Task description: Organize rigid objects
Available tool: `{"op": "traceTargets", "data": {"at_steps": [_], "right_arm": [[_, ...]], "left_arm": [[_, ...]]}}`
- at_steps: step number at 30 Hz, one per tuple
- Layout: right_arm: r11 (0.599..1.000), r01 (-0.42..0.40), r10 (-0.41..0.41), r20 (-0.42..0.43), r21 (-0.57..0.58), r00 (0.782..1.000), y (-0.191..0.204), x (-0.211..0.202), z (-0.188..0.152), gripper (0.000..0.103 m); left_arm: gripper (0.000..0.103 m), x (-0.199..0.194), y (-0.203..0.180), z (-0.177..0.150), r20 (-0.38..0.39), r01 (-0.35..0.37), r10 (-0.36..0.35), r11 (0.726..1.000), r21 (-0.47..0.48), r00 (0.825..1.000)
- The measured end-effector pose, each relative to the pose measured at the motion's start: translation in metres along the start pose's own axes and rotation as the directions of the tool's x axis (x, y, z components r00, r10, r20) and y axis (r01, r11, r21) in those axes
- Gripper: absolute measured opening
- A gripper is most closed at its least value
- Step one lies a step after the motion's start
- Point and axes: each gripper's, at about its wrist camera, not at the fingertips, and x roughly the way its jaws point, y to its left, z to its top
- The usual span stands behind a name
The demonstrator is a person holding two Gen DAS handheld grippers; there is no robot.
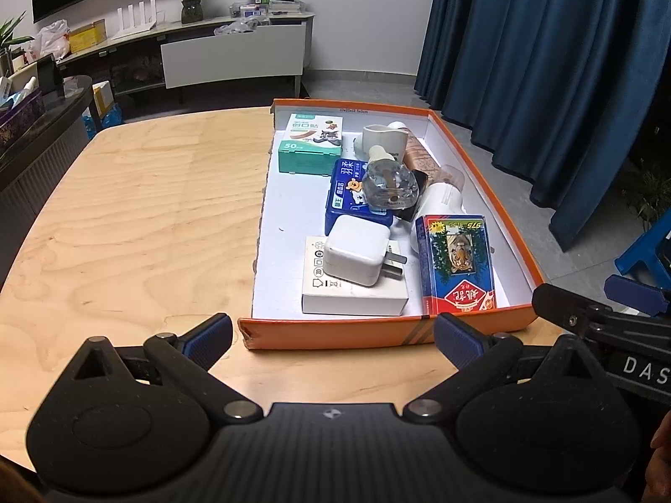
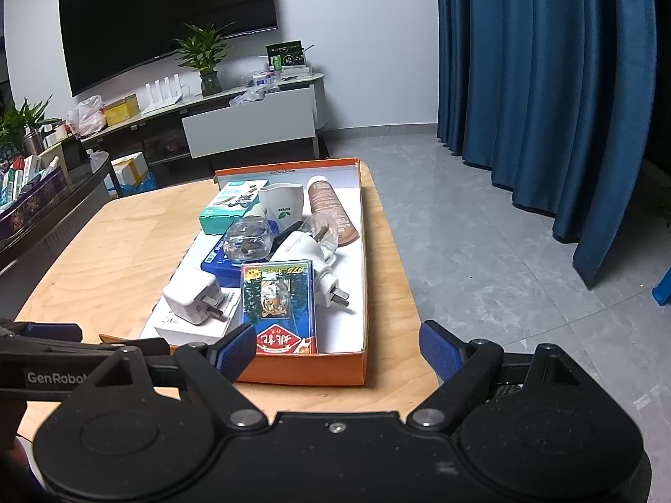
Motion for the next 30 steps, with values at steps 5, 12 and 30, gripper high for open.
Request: {"op": "traceTargets", "data": {"at_steps": [5,12,30], "right_arm": [[1.000,-0.002,0.002,0.001,-0.002,1.000,0.0009,-0.0005,0.0000,0.100],[1.000,-0.004,0.004,0.001,-0.002,1.000,0.0014,-0.0005,0.0001,0.100],[1.000,-0.006,0.006,0.000,-0.001,1.000,0.0026,-0.0001,0.0008,0.100]], "left_arm": [[0.103,0.0004,0.0003,0.0000,-0.001,-0.002,0.002,1.000,-0.004,1.000],[0.103,0.0003,0.0007,0.0010,0.001,-0.009,0.009,1.000,-0.007,1.000],[0.103,0.0004,0.0024,0.0008,-0.002,-0.011,0.011,1.000,-0.012,1.000]]}}
